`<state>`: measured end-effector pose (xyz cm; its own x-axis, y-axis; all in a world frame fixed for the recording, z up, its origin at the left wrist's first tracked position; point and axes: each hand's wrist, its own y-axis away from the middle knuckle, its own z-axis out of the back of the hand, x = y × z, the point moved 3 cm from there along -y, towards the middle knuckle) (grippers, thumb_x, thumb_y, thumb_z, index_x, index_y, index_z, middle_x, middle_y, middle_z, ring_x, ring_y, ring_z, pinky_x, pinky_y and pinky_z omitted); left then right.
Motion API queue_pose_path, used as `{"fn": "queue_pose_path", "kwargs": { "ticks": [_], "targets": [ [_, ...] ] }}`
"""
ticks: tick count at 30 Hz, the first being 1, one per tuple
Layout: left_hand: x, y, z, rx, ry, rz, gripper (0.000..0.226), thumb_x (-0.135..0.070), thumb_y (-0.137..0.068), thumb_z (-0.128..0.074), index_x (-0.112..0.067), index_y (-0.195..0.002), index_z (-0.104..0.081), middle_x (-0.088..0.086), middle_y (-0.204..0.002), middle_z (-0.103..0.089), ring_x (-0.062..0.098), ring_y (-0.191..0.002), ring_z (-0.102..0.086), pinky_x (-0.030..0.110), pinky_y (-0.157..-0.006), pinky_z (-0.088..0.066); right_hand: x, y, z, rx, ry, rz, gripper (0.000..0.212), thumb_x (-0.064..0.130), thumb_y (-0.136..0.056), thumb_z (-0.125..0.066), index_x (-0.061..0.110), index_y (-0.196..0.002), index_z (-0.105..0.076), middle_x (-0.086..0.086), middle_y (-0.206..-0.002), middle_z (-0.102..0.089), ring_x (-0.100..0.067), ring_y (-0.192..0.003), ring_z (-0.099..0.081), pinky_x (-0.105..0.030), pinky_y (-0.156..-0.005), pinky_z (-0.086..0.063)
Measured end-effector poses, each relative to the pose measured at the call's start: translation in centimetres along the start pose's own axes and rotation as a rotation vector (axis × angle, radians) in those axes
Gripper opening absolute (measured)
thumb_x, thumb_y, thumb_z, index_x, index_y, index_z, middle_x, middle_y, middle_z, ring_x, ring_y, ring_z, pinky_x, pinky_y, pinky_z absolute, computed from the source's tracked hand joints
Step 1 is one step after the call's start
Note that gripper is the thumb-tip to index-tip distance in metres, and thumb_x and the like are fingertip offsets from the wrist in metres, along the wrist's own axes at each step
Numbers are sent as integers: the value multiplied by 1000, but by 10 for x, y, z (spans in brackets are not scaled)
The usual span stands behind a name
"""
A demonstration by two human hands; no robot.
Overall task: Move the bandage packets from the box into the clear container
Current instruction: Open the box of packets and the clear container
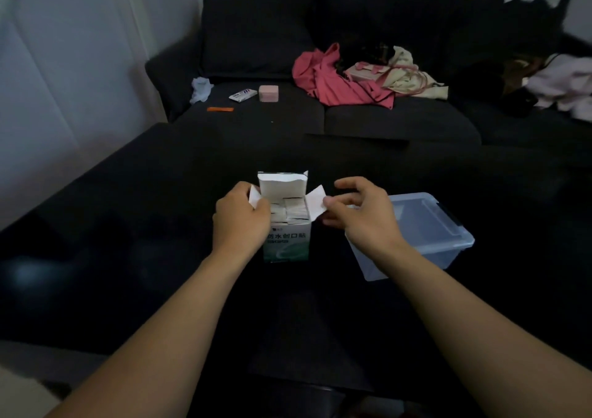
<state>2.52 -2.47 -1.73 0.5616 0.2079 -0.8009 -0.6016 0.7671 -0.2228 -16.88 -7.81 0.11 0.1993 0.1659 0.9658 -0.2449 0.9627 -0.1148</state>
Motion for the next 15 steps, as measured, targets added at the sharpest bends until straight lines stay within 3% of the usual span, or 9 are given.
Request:
{"fn": "queue_pose_path", "kwargs": {
  "ticks": [3,5,6,8,9,11,13,15],
  "targets": [
    [-7,6,12,-206,73,-14,41,-30,-82,-71,-15,-117,-57,-1,-112,-57,16,-99,-58,33,-82,-52,8,-7,24,-94,193,115,20,28,-94,-68,16,-110,-67,4,-89,-70,-11,-82,-70,-27,-72,-62],
    [-29,26,25,-417,193,-222,29,-21,-76,-69,-13,-100,-54,-4,-95,-52,8,-83,-51,22,-74,-46,10,-10,58,-277,485,214,18,35,-94,-66,18,-100,-71,6,-90,-70,-8,-83,-67,-28,-75,-58],
    [-41,38,25,-437,220,-350,20,-16,-75,-67,-12,-88,-53,-7,-83,-50,4,-72,-48,17,-66,-42,5,-12,77,-365,649,204,22,37,-94,-64,17,-102,-71,2,-95,-70,-12,-88,-66,-34,-78,-58],
    [-61,61,6,-251,205,-495,18,-19,-79,-70,-13,-72,-55,-10,-63,-49,6,-55,-47,15,-54,-37,-13,-15,117,-477,926,-14,39,46,-94,-61,11,-110,-67,-10,-109,-66,-26,-100,-63,-43,-81,-56],
    [-69,70,-10,-93,135,-470,23,-31,-83,-72,-16,-72,-58,-10,-59,-52,6,-53,-50,17,-52,-39,-25,-16,134,-473,988,-189,46,52,-93,-58,9,-108,-65,-13,-107,-64,-30,-97,-63,-44,-79,-56],
    [-67,76,-51,232,-119,-288,43,-61,-86,-64,-19,-95,-64,-6,-77,-67,8,-70,-63,28,-61,-50,-40,-9,153,-387,927,-435,49,56,-91,-57,8,-93,-67,-13,-90,-66,-29,-79,-66,-43,-72,-58],
    [-57,73,-80,430,-275,-121,66,-74,-87,-52,-15,-117,-58,3,-103,-68,23,-89,-68,34,-71,-55,-47,-5,157,-328,796,-396,46,53,-90,-61,10,-76,-70,-13,-78,-69,-28,-67,-67,-40,-68,-59],
    [-53,63,-94,394,-248,-85,62,-71,-91,-47,-12,-108,-59,7,-101,-67,28,-84,-68,41,-71,-60,-48,0,152,-285,776,-328,44,46,-92,-63,10,-66,-68,-11,-69,-68,-24,-59,-65,-33,-59,-54]
  ]
}}
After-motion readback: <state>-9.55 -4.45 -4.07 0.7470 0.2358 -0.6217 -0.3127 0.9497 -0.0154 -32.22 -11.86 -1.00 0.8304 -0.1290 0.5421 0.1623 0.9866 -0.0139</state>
